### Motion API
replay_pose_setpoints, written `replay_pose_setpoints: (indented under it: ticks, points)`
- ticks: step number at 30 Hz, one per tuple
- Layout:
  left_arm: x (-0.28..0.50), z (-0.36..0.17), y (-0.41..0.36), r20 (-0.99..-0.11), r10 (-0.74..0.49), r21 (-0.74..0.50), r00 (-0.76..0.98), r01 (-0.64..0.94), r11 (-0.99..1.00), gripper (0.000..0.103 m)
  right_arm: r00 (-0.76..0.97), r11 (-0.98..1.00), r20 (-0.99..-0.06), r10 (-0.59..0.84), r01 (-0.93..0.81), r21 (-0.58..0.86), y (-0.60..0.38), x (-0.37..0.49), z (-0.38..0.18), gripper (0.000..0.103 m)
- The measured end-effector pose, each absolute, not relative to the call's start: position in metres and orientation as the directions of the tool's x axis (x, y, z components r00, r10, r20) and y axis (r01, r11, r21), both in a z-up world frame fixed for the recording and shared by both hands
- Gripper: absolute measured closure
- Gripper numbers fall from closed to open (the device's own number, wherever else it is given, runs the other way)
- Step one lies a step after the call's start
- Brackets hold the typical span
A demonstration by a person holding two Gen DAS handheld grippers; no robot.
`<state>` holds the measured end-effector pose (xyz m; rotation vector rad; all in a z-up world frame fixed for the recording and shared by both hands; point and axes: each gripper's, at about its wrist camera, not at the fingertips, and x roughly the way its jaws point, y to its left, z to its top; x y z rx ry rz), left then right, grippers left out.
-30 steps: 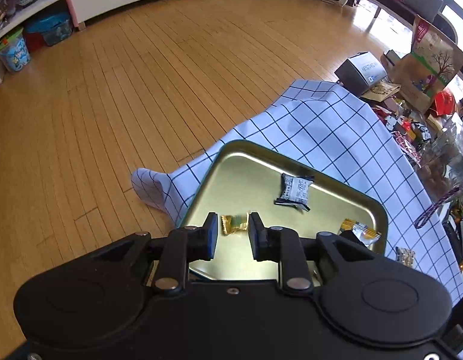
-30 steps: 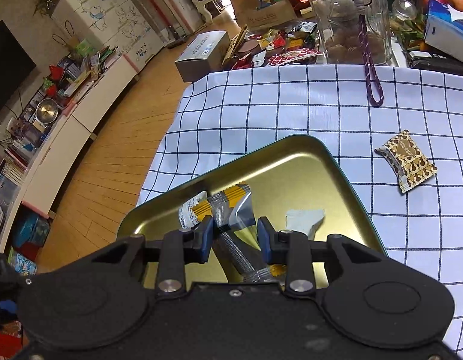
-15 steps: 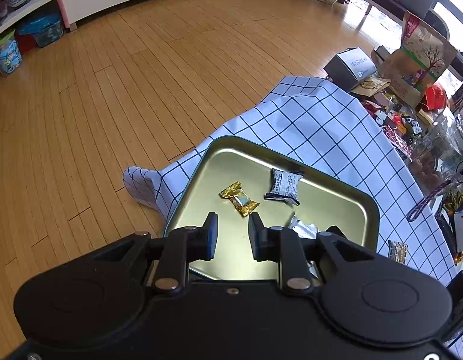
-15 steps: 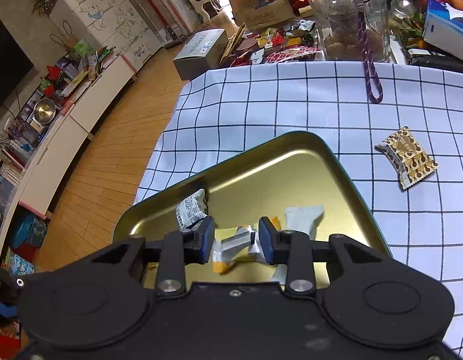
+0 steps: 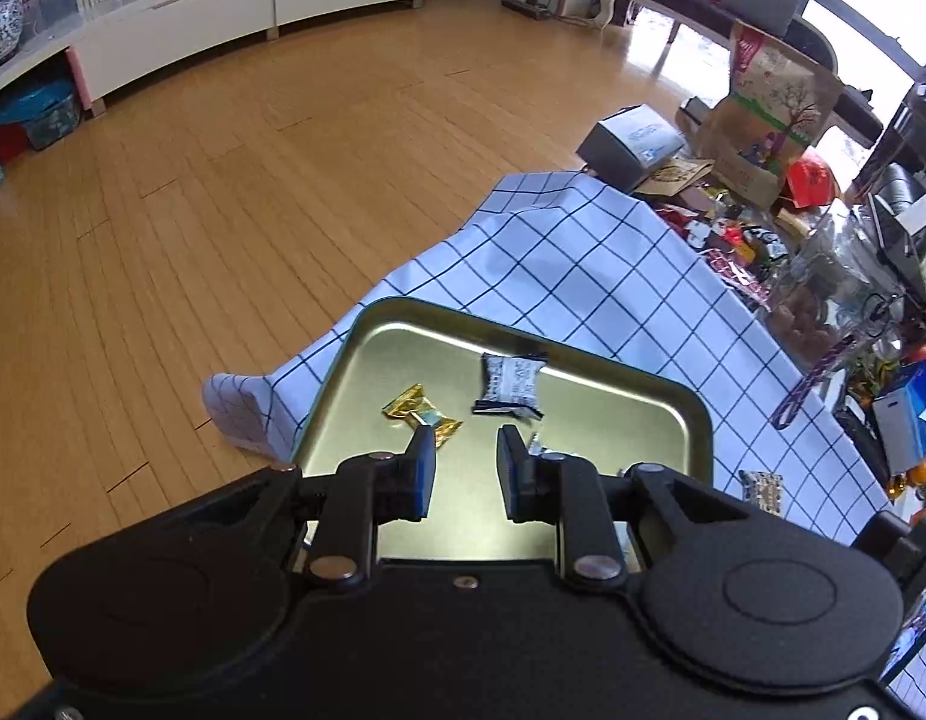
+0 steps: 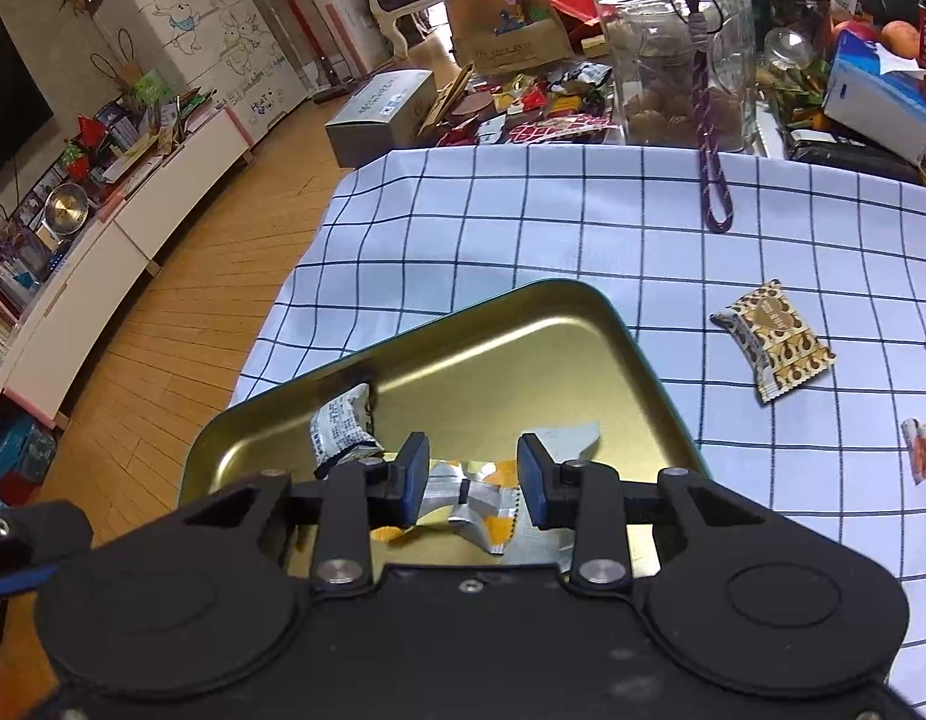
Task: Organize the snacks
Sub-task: 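Open the left gripper over the tray while the right tool releases the silver packet there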
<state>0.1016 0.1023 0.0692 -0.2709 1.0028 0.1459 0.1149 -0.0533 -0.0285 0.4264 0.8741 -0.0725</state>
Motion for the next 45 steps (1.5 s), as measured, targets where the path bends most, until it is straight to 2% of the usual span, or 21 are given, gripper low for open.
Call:
replay_pose_setpoints:
  ticks: [6, 17, 27, 32, 36, 45]
  points:
    - [0.100, 0.060, 0.086, -0.856, -0.089, -0.223, 0.510, -0.208, 0.952, 0.071, 0.652, 0.922, -0.756, 0.063, 0.251, 0.294, -0.070, 0.108, -0.024, 0.067]
    - [0.094, 0.057, 0.024, -0.855, -0.119, -0.170, 0.505, -0.056, 0.984, 0.071, 0.595, 0.875, -0.803, -0.040, 0.409, 0.259, -0.149, 0.091, -0.030, 0.067]
    - [0.106, 0.045, -0.038, -0.890, -0.231, -0.231, 0.392, 0.047, 0.972, 0.072, 0.588, 0.804, -0.794, -0.155, 0.542, 0.244, -0.247, 0.053, -0.016, 0.067]
    - [0.119, 0.041, -0.055, -0.894, -0.320, -0.318, 0.313, 0.058, 0.946, 0.072, 0.555, 0.807, -0.808, -0.197, 0.560, 0.187, -0.281, 0.032, -0.017, 0.067]
    - [0.125, 0.044, -0.069, -0.896, -0.308, -0.287, 0.319, 0.112, 0.951, 0.072, 0.553, 0.818, -0.804, -0.217, 0.553, 0.160, -0.297, 0.017, -0.015, 0.067]
    - [0.127, 0.042, -0.088, -0.903, -0.304, -0.253, 0.304, 0.197, 0.947, 0.072, 0.550, 0.789, -0.818, -0.165, 0.571, 0.225, -0.314, 0.020, -0.024, 0.067]
